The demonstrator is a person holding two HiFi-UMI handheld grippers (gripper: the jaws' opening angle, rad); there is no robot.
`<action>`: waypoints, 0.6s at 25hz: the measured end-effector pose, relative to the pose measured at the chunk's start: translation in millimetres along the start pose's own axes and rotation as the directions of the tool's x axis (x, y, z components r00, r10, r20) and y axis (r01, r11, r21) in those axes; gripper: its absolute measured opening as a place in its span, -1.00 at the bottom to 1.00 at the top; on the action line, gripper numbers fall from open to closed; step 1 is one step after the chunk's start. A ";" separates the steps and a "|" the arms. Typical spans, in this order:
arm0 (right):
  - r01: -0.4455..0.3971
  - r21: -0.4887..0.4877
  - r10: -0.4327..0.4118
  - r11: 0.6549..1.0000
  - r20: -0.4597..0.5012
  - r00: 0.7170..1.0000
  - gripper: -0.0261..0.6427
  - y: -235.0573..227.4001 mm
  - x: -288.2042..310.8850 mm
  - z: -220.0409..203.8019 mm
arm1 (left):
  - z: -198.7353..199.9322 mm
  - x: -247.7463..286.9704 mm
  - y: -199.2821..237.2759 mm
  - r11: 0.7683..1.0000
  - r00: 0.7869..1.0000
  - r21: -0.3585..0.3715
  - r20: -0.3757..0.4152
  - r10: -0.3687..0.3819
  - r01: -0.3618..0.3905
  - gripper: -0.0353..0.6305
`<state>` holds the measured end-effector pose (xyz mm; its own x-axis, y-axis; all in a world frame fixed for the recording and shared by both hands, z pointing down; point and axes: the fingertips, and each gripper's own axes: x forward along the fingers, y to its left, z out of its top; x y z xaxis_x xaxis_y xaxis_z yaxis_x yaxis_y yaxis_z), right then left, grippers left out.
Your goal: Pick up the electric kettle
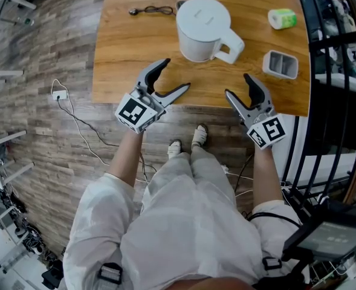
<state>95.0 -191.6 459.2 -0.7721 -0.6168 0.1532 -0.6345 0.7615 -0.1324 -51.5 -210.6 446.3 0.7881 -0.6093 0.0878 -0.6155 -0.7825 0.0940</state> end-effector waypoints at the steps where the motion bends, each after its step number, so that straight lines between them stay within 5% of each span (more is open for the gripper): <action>1: -0.002 -0.001 0.002 1.000 0.003 1.000 -0.05 -2.2 0.6 -0.1 | 0.4 0.9 0.7 1.000 1.000 -0.007 0.004 -0.001 0.001 0.16; 15: -0.031 -0.047 0.033 0.998 0.027 0.999 0.23 -41.4 23.5 2.1 | -9.1 26.5 25.3 0.999 1.000 -0.025 0.003 -0.024 0.024 0.57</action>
<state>103.1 -238.0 466.1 -0.7930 -0.5968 0.1222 -0.6077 0.7890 -0.0906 -46.3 -245.3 460.0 0.8029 -0.5903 0.0828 -0.5961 -0.7937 0.1213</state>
